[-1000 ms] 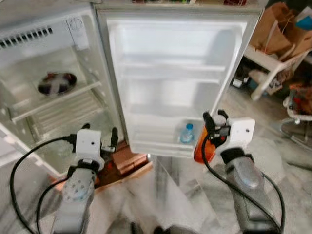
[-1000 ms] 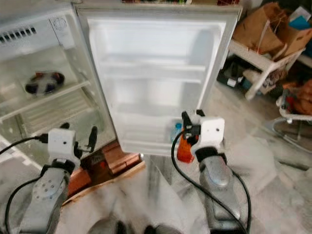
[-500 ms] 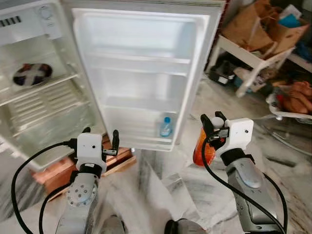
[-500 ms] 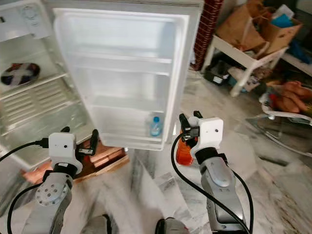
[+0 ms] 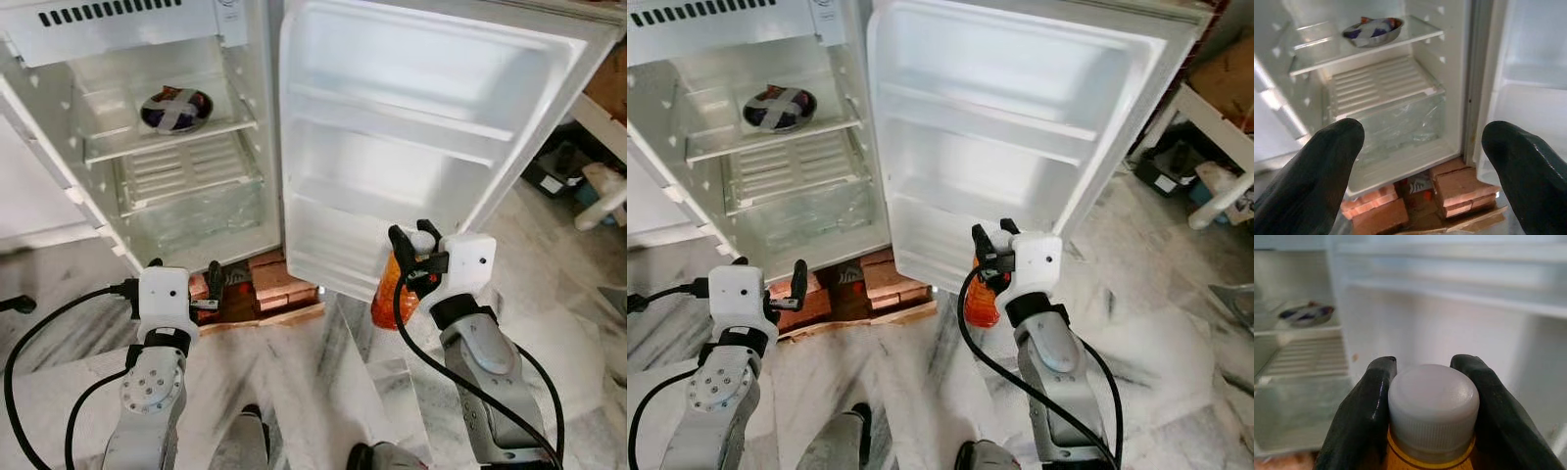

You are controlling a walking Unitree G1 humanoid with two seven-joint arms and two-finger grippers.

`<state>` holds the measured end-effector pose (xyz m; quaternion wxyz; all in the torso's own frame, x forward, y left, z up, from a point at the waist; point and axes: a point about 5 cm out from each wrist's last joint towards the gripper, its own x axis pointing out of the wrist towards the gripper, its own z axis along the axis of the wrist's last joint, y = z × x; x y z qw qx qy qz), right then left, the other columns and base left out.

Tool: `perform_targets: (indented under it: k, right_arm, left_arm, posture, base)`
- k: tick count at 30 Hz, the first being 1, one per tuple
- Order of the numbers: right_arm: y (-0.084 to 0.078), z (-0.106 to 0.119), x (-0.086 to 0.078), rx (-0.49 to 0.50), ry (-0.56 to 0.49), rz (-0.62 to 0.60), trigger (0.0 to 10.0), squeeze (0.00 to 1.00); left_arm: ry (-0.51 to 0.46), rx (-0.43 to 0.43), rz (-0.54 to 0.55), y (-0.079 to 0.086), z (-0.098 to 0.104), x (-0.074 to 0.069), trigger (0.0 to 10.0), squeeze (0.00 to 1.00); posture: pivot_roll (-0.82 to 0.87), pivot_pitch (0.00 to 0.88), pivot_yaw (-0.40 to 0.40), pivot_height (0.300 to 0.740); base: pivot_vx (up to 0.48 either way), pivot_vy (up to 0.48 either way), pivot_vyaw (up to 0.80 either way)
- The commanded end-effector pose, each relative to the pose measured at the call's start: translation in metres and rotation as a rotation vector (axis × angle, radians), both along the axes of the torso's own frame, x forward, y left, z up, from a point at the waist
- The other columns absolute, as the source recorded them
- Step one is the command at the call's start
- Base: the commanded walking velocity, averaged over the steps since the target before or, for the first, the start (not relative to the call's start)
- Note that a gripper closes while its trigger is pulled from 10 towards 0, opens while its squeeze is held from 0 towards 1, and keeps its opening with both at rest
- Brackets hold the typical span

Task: Restocking fridge

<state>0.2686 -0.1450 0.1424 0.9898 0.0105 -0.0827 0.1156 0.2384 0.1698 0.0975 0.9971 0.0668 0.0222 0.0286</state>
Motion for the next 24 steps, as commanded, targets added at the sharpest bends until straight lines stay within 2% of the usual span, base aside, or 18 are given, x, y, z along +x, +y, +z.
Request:
perform_targets:
  k: [1, 4, 11, 24]
  right_arm:
    - [-0.0054, 0.0053, 0.0002, 0.003, -0.021, -0.018, 10.0, 0.0]
    - [-0.0052, 0.0063, 0.0005, -0.027, -0.03, -0.012, 10.0, 0.0]
    - [-0.0022, 0.0079, 0.0, -0.025, -0.041, 0.004, 10.0, 0.0]
    - [-0.0038, 0.0063, -0.003, -0.016, -0.036, -0.016, 10.0, 0.0]
  left_arm:
    - [0.007, 0.005, 0.002, -0.0002, 0.0002, -0.0002, 10.0, 0.0]
    - [0.007, 0.006, 0.003, -0.0003, 0.0002, 0.0001, 10.0, 0.0]
    - [0.009, -0.004, 0.001, -0.003, -0.001, 0.0009, 10.0, 0.0]
    - [0.013, -0.028, -0.021, -0.0057, -0.0018, 0.0015, 10.0, 0.0]
  posture:
    - [0.11, 0.168, -0.044, 0.74]
    - [0.11, 0.165, -0.048, 0.74]
    - [0.1, 0.162, -0.051, 0.74]
    - [0.09, 0.165, -0.043, 0.74]
  base:
    - [0.0, 0.0, 0.0]
    - [0.089, 0.0, 0.0]
    - [0.275, 0.0, 0.67]
    - [0.33, 0.0, 0.0]
